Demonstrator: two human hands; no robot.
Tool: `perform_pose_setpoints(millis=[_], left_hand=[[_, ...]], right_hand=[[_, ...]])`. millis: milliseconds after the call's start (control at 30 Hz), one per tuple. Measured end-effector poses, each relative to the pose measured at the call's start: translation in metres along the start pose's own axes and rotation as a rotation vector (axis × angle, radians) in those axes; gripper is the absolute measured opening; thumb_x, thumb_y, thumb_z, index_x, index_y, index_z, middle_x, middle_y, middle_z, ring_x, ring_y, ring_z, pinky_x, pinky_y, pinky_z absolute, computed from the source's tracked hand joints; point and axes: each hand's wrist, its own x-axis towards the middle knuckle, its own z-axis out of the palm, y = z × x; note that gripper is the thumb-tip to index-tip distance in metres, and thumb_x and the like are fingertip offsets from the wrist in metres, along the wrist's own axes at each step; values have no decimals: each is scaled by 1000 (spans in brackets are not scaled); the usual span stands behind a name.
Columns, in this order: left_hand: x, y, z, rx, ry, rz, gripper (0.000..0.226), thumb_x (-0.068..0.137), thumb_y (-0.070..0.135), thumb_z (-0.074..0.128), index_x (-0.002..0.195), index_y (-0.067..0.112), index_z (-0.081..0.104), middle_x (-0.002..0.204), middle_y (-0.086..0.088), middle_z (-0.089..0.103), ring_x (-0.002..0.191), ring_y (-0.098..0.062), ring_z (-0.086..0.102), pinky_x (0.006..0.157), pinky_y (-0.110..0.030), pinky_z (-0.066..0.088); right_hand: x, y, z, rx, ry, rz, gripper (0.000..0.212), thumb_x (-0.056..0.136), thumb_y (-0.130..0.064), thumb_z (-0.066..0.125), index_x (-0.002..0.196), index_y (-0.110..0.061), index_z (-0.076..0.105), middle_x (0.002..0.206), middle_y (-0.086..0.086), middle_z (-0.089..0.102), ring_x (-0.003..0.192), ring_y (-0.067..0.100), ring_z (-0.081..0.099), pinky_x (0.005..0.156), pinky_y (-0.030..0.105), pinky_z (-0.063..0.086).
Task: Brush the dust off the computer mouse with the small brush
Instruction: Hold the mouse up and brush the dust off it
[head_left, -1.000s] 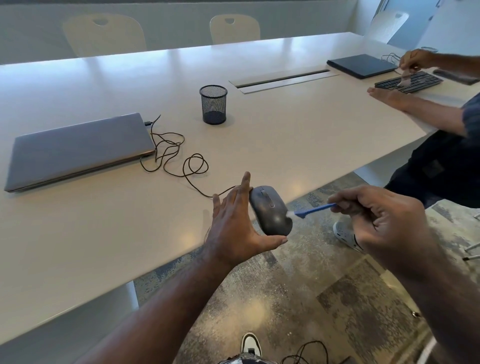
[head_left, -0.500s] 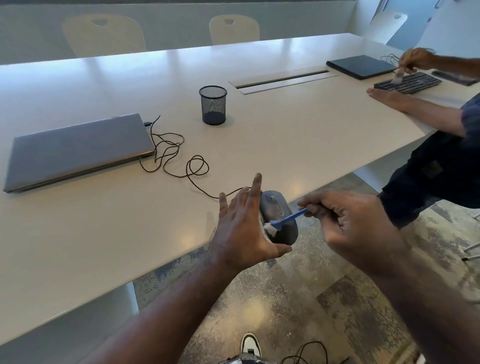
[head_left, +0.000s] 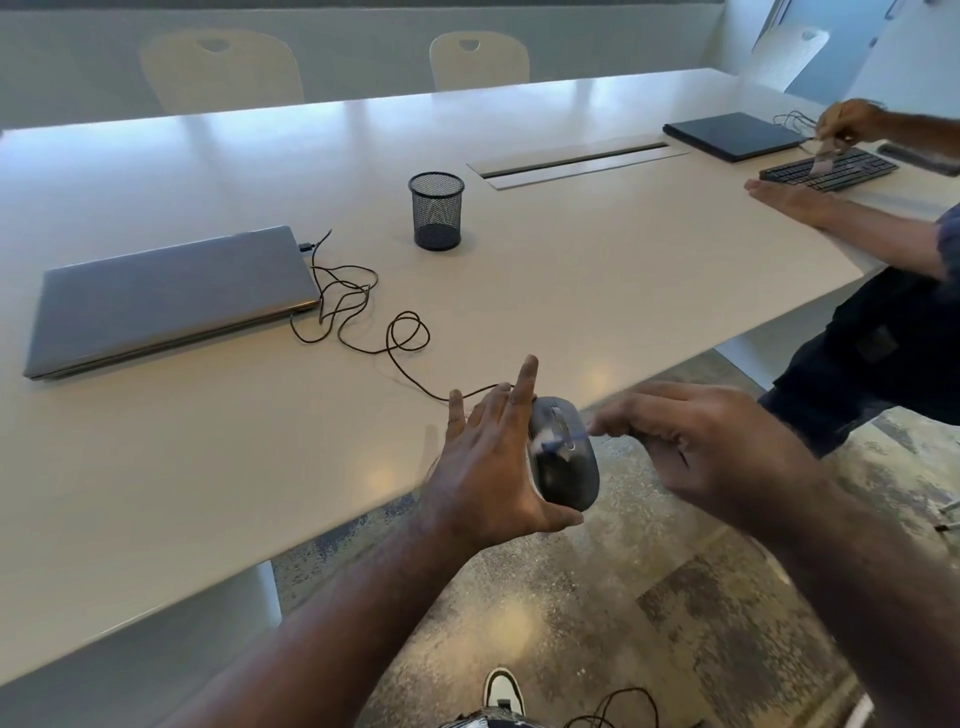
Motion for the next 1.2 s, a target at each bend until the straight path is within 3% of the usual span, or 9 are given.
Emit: perform_pose_setpoints(millis=[100, 200, 333, 467, 633, 767, 900, 1067, 1200], left_hand=[[-1, 1, 2, 8, -12, -2, 152, 57, 70, 82, 146, 36, -36, 164, -3, 21, 153, -15, 8, 121, -48, -17], [1, 5, 2, -4, -17, 12, 151, 57, 71, 82, 147, 37, -34, 164, -2, 22, 153, -17, 9, 120, -48, -18], [1, 7, 1, -12, -10, 28, 151, 56, 73, 82, 149, 35, -31, 164, 0, 23, 153, -15, 9, 121, -51, -15], [-1, 5, 1, 9, -15, 25, 151, 57, 70, 82, 149, 35, -33, 164, -2, 23, 153, -17, 9, 121, -50, -16], [-2, 6, 2, 8, -32, 24, 149, 57, 72, 81, 148, 37, -32, 164, 0, 22, 153, -15, 8, 120, -48, -17], [0, 6, 0, -8, -15, 30, 149, 56, 73, 81, 150, 37, -30, 164, 0, 22, 153, -16, 8, 121, -51, -15], [-2, 1, 0, 3, 2, 21, 151, 56, 71, 82, 149, 35, -31, 164, -2, 22, 153, -17, 10, 121, -50, -15], [-1, 1, -1, -5, -9, 18, 150, 57, 72, 79, 148, 36, -34, 163, -2, 23, 153, -16, 10, 121, -52, -15], [1, 4, -2, -15, 5, 29, 148, 56, 75, 77, 149, 36, -32, 163, -2, 24, 153, -17, 11, 121, -50, -14]], right_hand=[[-1, 0, -9, 26, 29, -31, 31, 80, 6, 70, 101, -17, 74, 95, -4, 73, 78, 8, 69, 64, 29, 59], [3, 0, -9, -12, 94, 4, 29, 83, 5, 65, 103, -14, 73, 97, -2, 73, 79, 12, 69, 63, 34, 59], [5, -3, -2, -64, 8, 22, 34, 81, 8, 70, 108, -14, 73, 106, 1, 74, 82, 22, 71, 66, 40, 60], [2, -2, -6, -35, -35, -33, 31, 81, 3, 70, 103, -18, 73, 96, -4, 73, 74, 17, 69, 61, 37, 58], [5, 0, -8, -54, 85, -32, 31, 80, 7, 69, 103, -15, 73, 97, -2, 73, 76, 17, 69, 59, 36, 58], [6, -3, -2, -96, -7, -11, 34, 81, 5, 71, 106, -18, 73, 104, -3, 74, 80, 21, 71, 63, 38, 59], [-1, -1, -12, -52, -44, -45, 33, 76, 4, 73, 99, -19, 75, 91, -7, 73, 69, 13, 68, 56, 34, 58], [-6, 3, -16, -48, 88, 0, 33, 77, 9, 70, 99, -16, 74, 89, -6, 72, 68, 10, 66, 55, 28, 56], [-6, 1, -10, -73, 101, 12, 30, 80, 7, 68, 101, -14, 74, 93, -3, 73, 71, 14, 68, 55, 32, 57]])
